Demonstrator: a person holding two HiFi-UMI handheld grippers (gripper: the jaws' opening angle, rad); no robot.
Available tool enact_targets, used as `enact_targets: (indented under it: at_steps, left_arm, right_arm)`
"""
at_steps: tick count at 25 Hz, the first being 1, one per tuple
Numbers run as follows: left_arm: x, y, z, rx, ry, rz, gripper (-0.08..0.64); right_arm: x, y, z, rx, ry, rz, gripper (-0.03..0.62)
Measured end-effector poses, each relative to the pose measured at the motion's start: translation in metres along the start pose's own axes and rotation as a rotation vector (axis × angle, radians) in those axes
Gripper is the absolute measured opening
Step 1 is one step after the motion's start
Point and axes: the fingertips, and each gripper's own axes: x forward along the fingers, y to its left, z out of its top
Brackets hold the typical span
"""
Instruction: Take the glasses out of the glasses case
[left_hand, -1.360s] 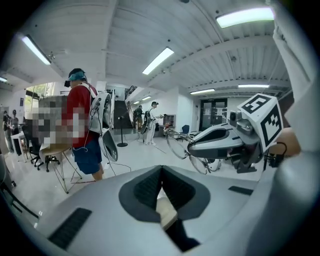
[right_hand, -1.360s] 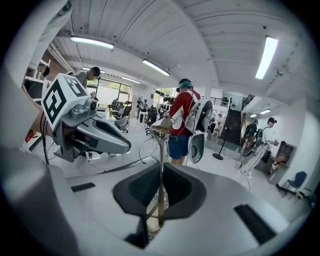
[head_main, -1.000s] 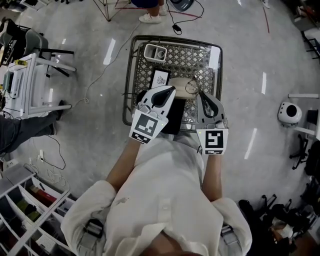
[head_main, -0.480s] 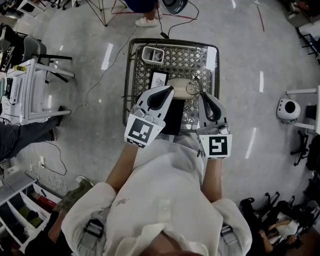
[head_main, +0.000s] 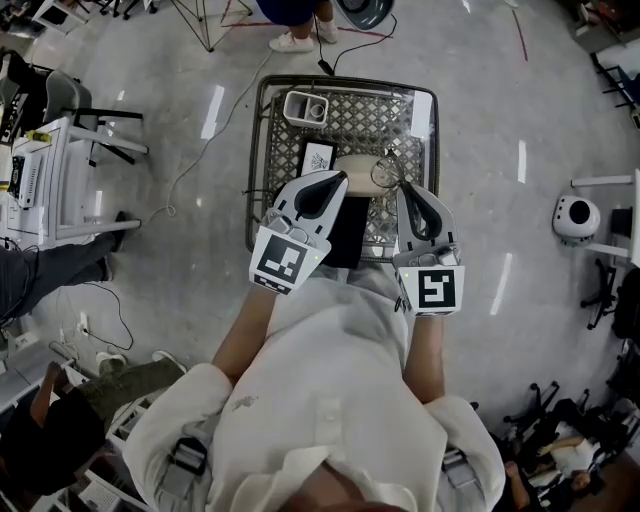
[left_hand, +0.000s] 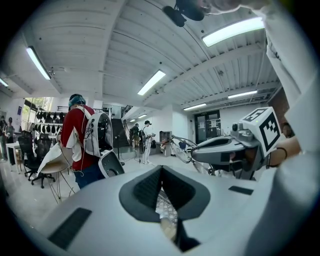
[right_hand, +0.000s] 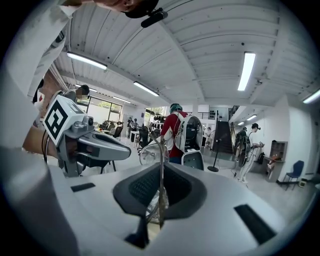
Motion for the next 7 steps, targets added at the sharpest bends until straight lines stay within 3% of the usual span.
enact_targets:
  at_steps: [7]
  left_arm:
    - [0.0065,0.0014,-0.0063,-0.002,0.012,-0.004,0.012]
  right_arm:
    - [0.0055,-0.0046,-0.0088,-0.002,0.008,0.002,0.018]
